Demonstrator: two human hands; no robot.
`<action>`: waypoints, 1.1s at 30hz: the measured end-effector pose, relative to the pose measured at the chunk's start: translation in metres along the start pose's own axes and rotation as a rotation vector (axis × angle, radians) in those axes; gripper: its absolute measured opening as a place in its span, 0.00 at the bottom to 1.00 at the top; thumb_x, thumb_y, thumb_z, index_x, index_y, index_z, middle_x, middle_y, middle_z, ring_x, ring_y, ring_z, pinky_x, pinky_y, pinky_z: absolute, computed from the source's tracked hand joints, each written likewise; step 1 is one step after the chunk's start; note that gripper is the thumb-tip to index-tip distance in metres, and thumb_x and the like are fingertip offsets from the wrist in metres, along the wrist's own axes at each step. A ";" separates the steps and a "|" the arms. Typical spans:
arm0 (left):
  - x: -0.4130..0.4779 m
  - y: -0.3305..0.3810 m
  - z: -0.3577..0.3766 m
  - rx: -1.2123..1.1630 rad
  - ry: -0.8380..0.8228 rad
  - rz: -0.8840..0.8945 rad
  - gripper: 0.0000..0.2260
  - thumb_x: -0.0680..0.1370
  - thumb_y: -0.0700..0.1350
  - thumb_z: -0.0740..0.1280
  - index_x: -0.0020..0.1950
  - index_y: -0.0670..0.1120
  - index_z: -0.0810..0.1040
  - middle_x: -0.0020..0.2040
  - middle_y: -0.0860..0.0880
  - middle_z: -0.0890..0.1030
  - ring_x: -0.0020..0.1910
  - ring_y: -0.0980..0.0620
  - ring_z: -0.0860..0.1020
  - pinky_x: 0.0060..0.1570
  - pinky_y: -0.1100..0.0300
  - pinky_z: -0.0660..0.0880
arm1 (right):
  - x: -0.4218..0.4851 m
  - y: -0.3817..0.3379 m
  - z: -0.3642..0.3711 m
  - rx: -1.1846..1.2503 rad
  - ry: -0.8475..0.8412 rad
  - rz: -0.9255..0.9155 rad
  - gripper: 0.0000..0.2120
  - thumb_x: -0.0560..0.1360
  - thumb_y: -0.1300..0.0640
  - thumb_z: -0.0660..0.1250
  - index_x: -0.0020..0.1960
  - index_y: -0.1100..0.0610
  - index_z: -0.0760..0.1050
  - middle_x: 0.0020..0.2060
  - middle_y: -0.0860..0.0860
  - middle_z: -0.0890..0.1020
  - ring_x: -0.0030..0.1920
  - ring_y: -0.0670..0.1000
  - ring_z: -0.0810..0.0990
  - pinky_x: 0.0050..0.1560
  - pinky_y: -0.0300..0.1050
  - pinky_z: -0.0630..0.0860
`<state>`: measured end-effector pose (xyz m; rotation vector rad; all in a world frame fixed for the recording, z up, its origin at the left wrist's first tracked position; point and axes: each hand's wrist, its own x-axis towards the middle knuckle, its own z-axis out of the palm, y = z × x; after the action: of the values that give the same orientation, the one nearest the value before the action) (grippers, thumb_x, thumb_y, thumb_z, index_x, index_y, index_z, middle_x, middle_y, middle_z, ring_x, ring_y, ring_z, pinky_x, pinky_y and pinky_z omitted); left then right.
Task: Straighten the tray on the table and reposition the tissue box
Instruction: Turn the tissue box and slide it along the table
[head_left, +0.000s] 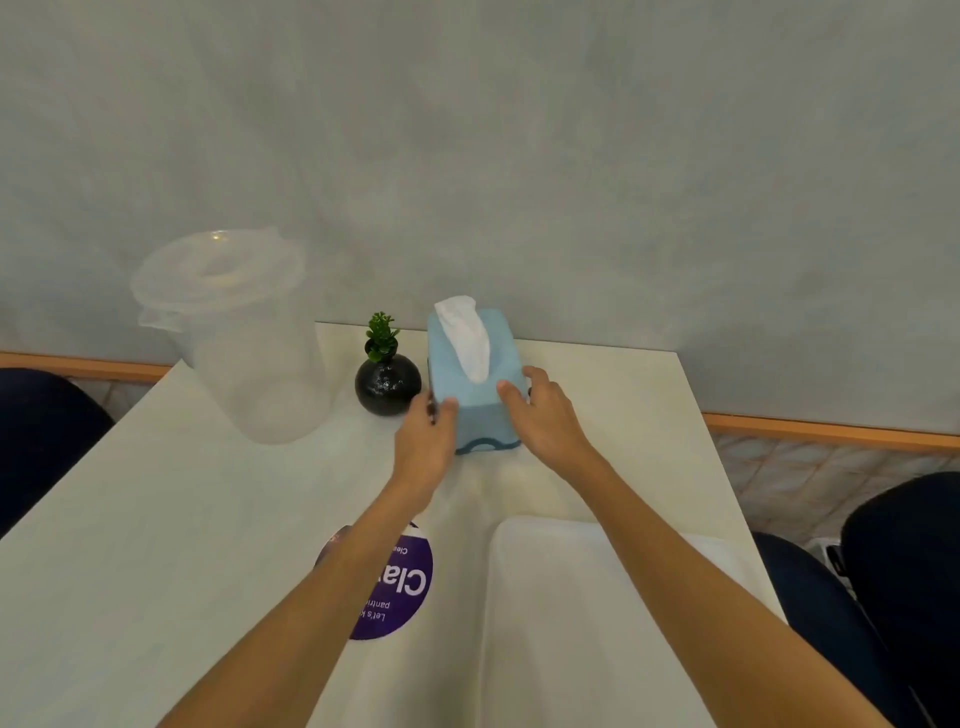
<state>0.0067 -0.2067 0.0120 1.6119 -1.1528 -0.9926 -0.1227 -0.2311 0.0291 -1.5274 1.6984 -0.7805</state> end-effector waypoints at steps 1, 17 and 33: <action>-0.006 -0.001 0.005 0.001 -0.022 0.031 0.18 0.81 0.49 0.57 0.71 0.46 0.66 0.65 0.44 0.75 0.55 0.51 0.73 0.47 0.62 0.71 | 0.001 0.000 0.001 -0.010 -0.001 0.009 0.29 0.77 0.43 0.57 0.73 0.54 0.58 0.68 0.59 0.67 0.64 0.61 0.71 0.64 0.55 0.72; 0.073 0.037 0.026 0.078 0.117 0.135 0.22 0.81 0.44 0.59 0.73 0.40 0.61 0.71 0.41 0.68 0.69 0.43 0.69 0.67 0.52 0.67 | 0.018 0.036 -0.047 -0.020 0.067 0.107 0.30 0.75 0.46 0.60 0.74 0.48 0.54 0.67 0.58 0.67 0.64 0.62 0.70 0.64 0.59 0.71; 0.072 0.022 0.040 0.109 -0.031 -0.026 0.26 0.77 0.54 0.63 0.71 0.43 0.64 0.65 0.43 0.63 0.51 0.48 0.68 0.51 0.56 0.66 | 0.008 0.051 -0.032 0.392 0.139 0.312 0.28 0.76 0.45 0.59 0.73 0.53 0.57 0.58 0.53 0.72 0.52 0.53 0.71 0.48 0.50 0.70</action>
<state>-0.0186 -0.2879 0.0145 1.7066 -1.2283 -0.9892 -0.1779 -0.2341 0.0042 -0.9355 1.7048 -0.9975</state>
